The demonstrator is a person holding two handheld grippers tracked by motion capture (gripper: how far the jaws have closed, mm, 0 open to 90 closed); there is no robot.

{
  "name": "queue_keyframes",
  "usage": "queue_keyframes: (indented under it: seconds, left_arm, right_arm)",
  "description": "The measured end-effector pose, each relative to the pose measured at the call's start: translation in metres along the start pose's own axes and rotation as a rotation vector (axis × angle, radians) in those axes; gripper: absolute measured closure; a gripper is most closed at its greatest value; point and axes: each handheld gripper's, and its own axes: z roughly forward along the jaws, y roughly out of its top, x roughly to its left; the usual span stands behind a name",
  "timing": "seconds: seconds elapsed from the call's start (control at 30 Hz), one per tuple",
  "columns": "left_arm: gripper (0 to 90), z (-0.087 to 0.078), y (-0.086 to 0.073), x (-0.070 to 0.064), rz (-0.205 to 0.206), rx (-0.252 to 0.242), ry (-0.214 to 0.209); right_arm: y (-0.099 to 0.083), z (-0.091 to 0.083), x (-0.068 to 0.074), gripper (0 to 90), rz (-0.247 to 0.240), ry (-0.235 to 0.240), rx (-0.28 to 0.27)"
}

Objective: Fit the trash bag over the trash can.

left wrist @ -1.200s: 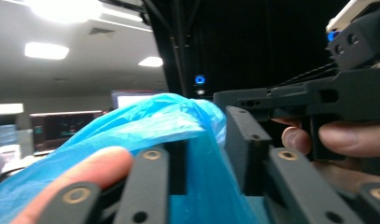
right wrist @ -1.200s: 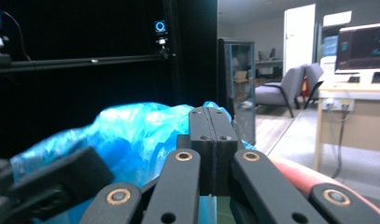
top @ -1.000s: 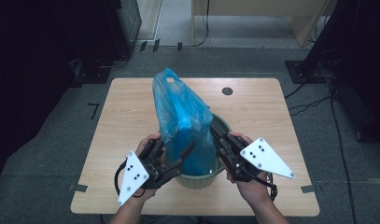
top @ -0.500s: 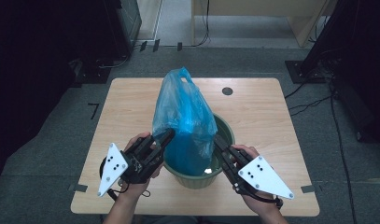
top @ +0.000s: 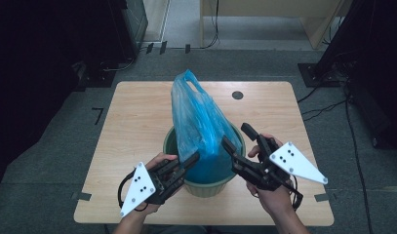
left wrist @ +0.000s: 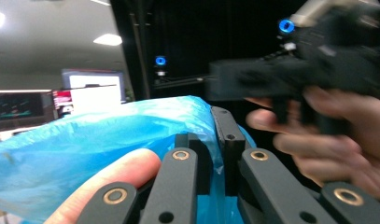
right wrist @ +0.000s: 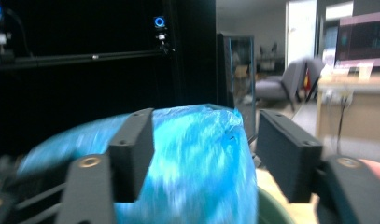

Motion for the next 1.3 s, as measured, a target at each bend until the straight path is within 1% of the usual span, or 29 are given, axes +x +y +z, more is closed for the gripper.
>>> queue_keyframes:
  seconds: [0.1, 0.17, 0.23, 0.27, 0.3, 0.33, 0.37, 0.43, 0.5, 0.53, 0.63, 0.67, 0.7, 0.73, 0.77, 0.8, 0.83, 0.87, 0.9, 0.93, 0.97, 1.0, 1.03, 1.07, 1.1, 1.2, 1.23, 1.27, 1.3]
  left_arm:
    - [86.6, 0.0, -0.003, -0.008, 0.045, 0.005, -0.025]
    - [86.5, 0.0, -0.004, -0.012, 0.065, 0.013, -0.036]
    - [86.4, -0.001, -0.005, -0.016, 0.095, 0.028, -0.044]
    - [86.3, -0.001, -0.006, -0.017, 0.101, 0.035, -0.046]
    - [86.1, -0.001, -0.007, -0.018, 0.109, 0.04, -0.047]
    - [85.6, -0.001, -0.008, -0.019, 0.113, 0.046, -0.046]
    - [84.9, -0.001, -0.008, -0.019, 0.115, 0.05, -0.047]
    - [82.7, 0.0, -0.009, -0.019, 0.113, 0.053, -0.048]
    - [79.9, 0.0, -0.01, -0.019, 0.12, 0.061, -0.054]
    - [77.2, 0.0, -0.009, -0.019, 0.118, 0.061, -0.062]
    - [60.6, -0.002, -0.009, -0.016, 0.123, 0.073, -0.076]
    - [53.3, -0.002, -0.008, -0.014, 0.109, 0.078, -0.073]
    - [47.0, -0.003, -0.007, -0.01, 0.079, 0.082, -0.066]
    - [42.7, -0.004, -0.007, -0.007, 0.057, 0.081, -0.059]
    - [40.8, -0.006, -0.005, 0.0, 0.006, 0.071, -0.047]
    - [37.9, -0.008, -0.004, 0.005, -0.029, 0.062, -0.041]
    - [37.2, -0.01, -0.003, 0.012, -0.094, 0.039, -0.035]
    - [35.7, -0.012, -0.001, 0.017, -0.129, 0.03, -0.031]
    - [34.8, -0.013, 0.0, 0.023, -0.183, 0.021, -0.021]
    - [33.6, -0.013, 0.002, 0.026, -0.208, 0.024, -0.009]
    - [31.4, -0.013, 0.003, 0.029, -0.238, 0.022, 0.008]
    - [31.2, -0.013, 0.005, 0.031, -0.269, 0.028, 0.053]
    - [31.4, -0.011, 0.006, 0.033, -0.284, 0.047, 0.091]
    - [31.2, -0.01, 0.007, 0.035, -0.317, 0.052, 0.124]
    - [31.4, -0.009, 0.007, 0.036, -0.348, 0.06, 0.143]
    - [32.7, -0.004, 0.007, 0.039, -0.4, 0.119, 0.179]
    - [34.1, -0.004, 0.006, 0.039, -0.404, 0.125, 0.178]
    - [37.1, -0.004, 0.006, 0.038, -0.405, 0.122, 0.177]
    - [45.7, -0.005, 0.006, 0.037, -0.394, 0.121, 0.188]
  right_arm:
    - [0.001, 0.011, -0.005, 22.5, 0.099, -0.001, 0.074]
    - [-0.001, 0.016, -0.007, 19.1, 0.141, 0.008, 0.122]
    - [-0.004, 0.019, -0.007, 18.8, 0.167, 0.026, 0.173]
    - [-0.006, 0.019, -0.007, 22.5, 0.183, 0.058, 0.196]
    - [-0.008, 0.019, -0.006, 30.3, 0.182, 0.074, 0.211]
    - [-0.009, 0.019, -0.004, 46.0, 0.166, 0.098, 0.233]
    - [-0.01, 0.018, -0.003, 57.4, 0.147, 0.108, 0.245]
    - [-0.013, 0.016, 0.003, 74.9, 0.103, 0.121, 0.264]
    - [-0.014, 0.015, 0.006, 84.9, 0.077, 0.119, 0.251]
    - [-0.014, 0.013, 0.006, 89.7, 0.061, 0.106, 0.23]
    - [-0.016, 0.01, 0.002, 90.0, 0.054, 0.081, 0.175]
    - [-0.017, 0.007, 0.001, 90.0, 0.056, 0.075, 0.153]
    - [-0.019, 0.005, 0.0, 90.0, 0.046, 0.074, 0.128]
    - [-0.021, 0.001, 0.002, 90.0, 0.023, 0.067, 0.102]
    - [-0.023, -0.001, 0.004, 90.0, 0.004, 0.065, 0.088]
    - [-0.028, -0.004, 0.008, 90.0, -0.046, 0.059, 0.061]
    - [-0.031, -0.007, 0.01, 90.0, -0.073, 0.056, 0.051]
    - [-0.036, -0.01, 0.015, 90.0, -0.121, 0.043, 0.037]
    - [-0.039, -0.011, 0.018, 90.0, -0.15, 0.034, 0.028]
    - [-0.044, -0.013, 0.023, 90.0, -0.202, 0.022, 0.006]
    - [-0.047, -0.014, 0.026, 90.0, -0.237, 0.019, -0.01]
    - [-0.051, -0.016, 0.03, 90.0, -0.278, 0.023, -0.023]
    - [-0.056, -0.016, 0.034, 90.0, -0.317, 0.041, -0.034]
    - [-0.058, -0.017, 0.036, 90.0, -0.333, 0.056, -0.034]
    - [-0.061, -0.016, 0.041, 90.0, -0.362, 0.08, -0.029]
    - [-0.067, -0.014, 0.048, 90.0, -0.425, 0.11, -0.036]
    - [-0.068, -0.014, 0.051, 90.0, -0.433, 0.129, -0.038]
    - [-0.069, -0.014, 0.052, 90.0, -0.439, 0.136, -0.037]
    - [-0.07, -0.014, 0.053, 90.0, -0.447, 0.15, -0.039]
